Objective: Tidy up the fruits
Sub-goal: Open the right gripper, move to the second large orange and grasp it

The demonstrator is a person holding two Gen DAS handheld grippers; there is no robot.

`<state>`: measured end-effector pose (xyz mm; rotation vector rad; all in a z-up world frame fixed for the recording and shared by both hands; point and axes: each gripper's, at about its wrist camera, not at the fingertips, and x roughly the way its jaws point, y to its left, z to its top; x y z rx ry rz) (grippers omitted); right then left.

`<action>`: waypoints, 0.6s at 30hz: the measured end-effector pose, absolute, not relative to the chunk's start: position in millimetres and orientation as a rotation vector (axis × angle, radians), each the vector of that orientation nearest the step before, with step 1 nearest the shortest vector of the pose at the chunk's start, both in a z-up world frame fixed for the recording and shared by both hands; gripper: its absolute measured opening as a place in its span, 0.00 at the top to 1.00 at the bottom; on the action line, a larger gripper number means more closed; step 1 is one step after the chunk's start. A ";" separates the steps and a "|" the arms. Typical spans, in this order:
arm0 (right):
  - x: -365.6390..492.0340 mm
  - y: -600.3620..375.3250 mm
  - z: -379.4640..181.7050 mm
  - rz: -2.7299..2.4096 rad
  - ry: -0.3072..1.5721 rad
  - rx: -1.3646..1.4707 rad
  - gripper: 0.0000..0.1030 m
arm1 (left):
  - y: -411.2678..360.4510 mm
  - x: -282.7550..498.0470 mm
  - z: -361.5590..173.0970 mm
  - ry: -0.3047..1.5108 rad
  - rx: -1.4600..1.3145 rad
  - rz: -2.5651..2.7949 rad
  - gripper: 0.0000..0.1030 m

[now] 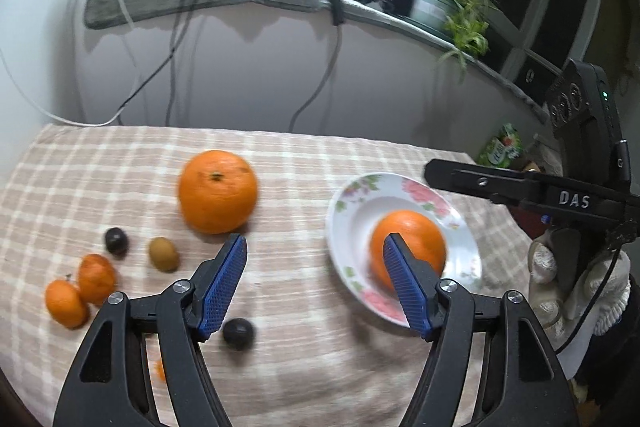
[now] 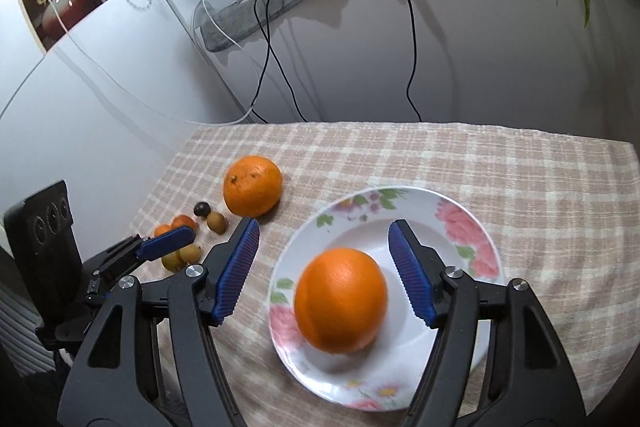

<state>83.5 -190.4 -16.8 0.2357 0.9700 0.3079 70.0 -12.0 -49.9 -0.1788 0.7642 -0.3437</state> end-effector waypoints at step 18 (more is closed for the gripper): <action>140.8 -140.2 -35.6 0.350 1.078 0.185 0.32 | 30.9 112.4 -74.6 0.839 -0.239 -0.289 0.31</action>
